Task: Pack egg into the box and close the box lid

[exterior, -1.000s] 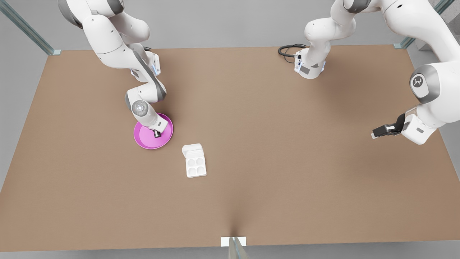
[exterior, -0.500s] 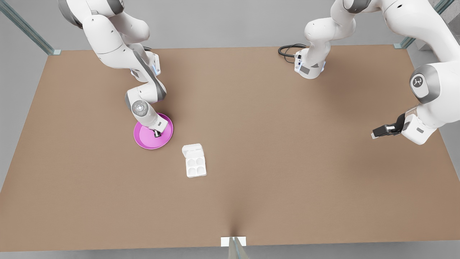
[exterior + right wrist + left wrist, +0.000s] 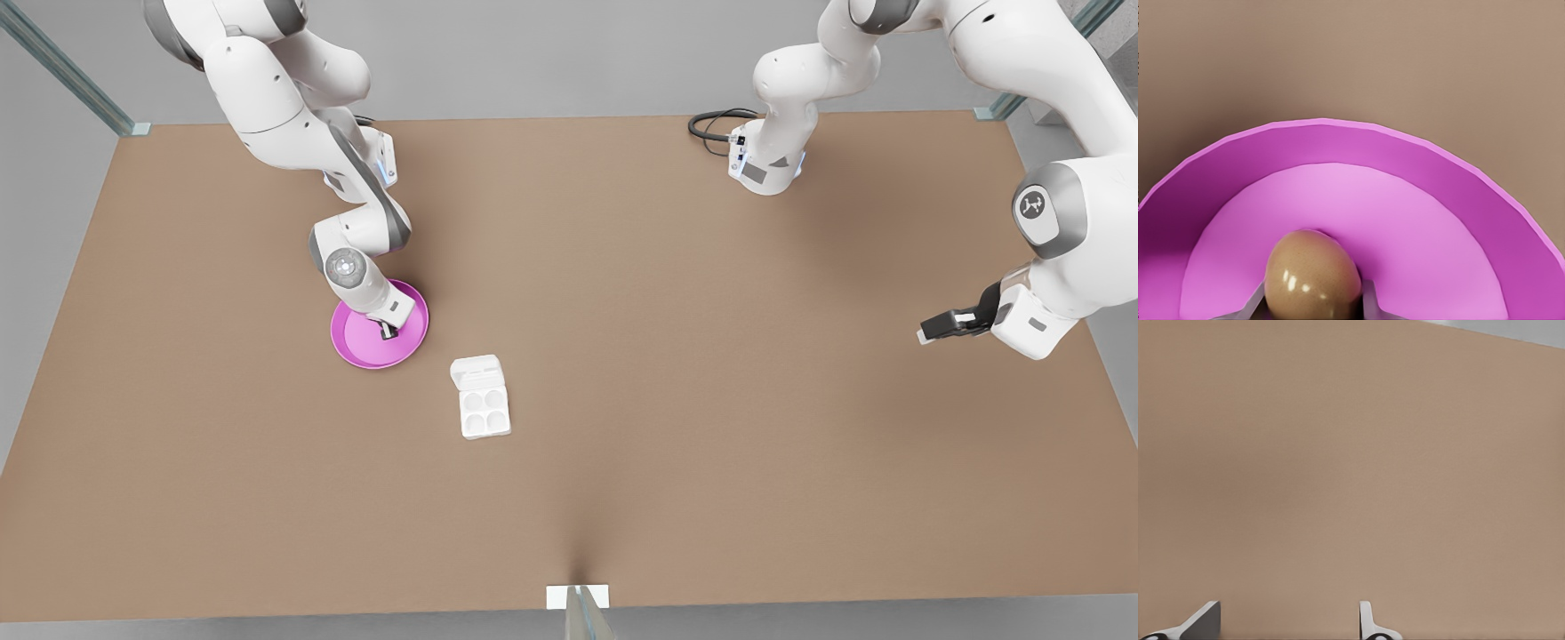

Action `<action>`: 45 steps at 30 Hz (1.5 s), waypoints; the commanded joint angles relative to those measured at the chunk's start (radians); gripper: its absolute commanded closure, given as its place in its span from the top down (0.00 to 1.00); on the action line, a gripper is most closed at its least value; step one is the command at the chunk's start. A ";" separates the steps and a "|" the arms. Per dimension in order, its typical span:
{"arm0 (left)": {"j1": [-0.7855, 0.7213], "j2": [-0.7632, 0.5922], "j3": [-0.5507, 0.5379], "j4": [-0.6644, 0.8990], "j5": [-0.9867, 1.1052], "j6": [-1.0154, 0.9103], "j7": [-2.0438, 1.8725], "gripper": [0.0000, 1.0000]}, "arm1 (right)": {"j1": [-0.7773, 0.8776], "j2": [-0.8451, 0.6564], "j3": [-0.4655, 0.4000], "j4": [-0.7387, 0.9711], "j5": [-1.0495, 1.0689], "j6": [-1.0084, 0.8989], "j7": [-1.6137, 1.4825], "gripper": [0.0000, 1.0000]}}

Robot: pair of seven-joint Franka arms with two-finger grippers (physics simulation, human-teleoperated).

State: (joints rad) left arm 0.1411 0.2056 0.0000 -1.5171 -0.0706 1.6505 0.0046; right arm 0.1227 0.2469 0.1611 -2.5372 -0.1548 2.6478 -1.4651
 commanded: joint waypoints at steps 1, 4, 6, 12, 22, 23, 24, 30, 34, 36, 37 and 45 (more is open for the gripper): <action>0.000 0.000 0.000 0.000 0.000 0.000 0.000 1.00 | 0.000 0.000 0.000 0.000 0.000 0.000 0.000 0.56; 0.002 0.000 0.000 0.000 0.000 0.006 0.000 1.00 | 0.000 0.000 0.000 0.000 0.000 0.000 -0.001 0.56; 0.002 0.000 0.000 0.000 0.000 0.006 0.000 1.00 | -0.001 -0.003 0.000 0.000 0.000 0.000 -0.001 0.56; 0.002 0.000 0.000 0.000 0.000 0.006 0.000 1.00 | -0.005 -0.005 0.001 0.003 0.000 -0.026 0.000 0.56; 0.002 0.000 0.000 0.000 0.000 0.006 0.000 1.00 | -0.005 -0.014 0.003 0.067 0.024 -0.150 -0.001 0.57; 0.011 0.001 0.000 0.000 0.000 0.008 0.000 1.00 | -0.005 -0.014 0.005 0.075 0.024 -0.155 -0.001 0.58; 0.011 0.001 0.000 0.000 0.000 0.008 0.000 1.00 | -0.005 -0.015 0.005 0.084 0.037 -0.166 -0.001 0.58; 0.011 0.001 0.000 0.000 -0.001 0.011 -0.002 1.00 | -0.001 0.002 0.000 0.293 0.123 -0.276 0.000 0.58; 0.021 0.005 0.000 0.002 -0.001 0.014 -0.002 1.00 | 0.011 0.083 -0.017 0.442 0.195 -0.276 0.022 0.59; 0.020 0.014 -0.002 0.017 -0.003 0.014 -0.002 1.00 | 0.005 0.087 -0.041 0.468 0.199 -0.276 0.029 0.59; 0.020 0.014 -0.002 0.017 -0.005 0.031 -0.003 1.00 | 0.006 0.100 -0.069 0.486 0.219 -0.276 0.029 0.59; 0.055 0.018 0.003 0.017 -0.032 0.037 0.003 1.00 | 0.060 0.230 -0.094 0.687 0.242 -0.275 0.124 0.60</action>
State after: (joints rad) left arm 0.1961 0.2240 0.0031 -1.5003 -0.1015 1.6865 0.0077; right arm 0.1978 0.4895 0.0647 -1.8348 0.1078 2.3724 -1.3323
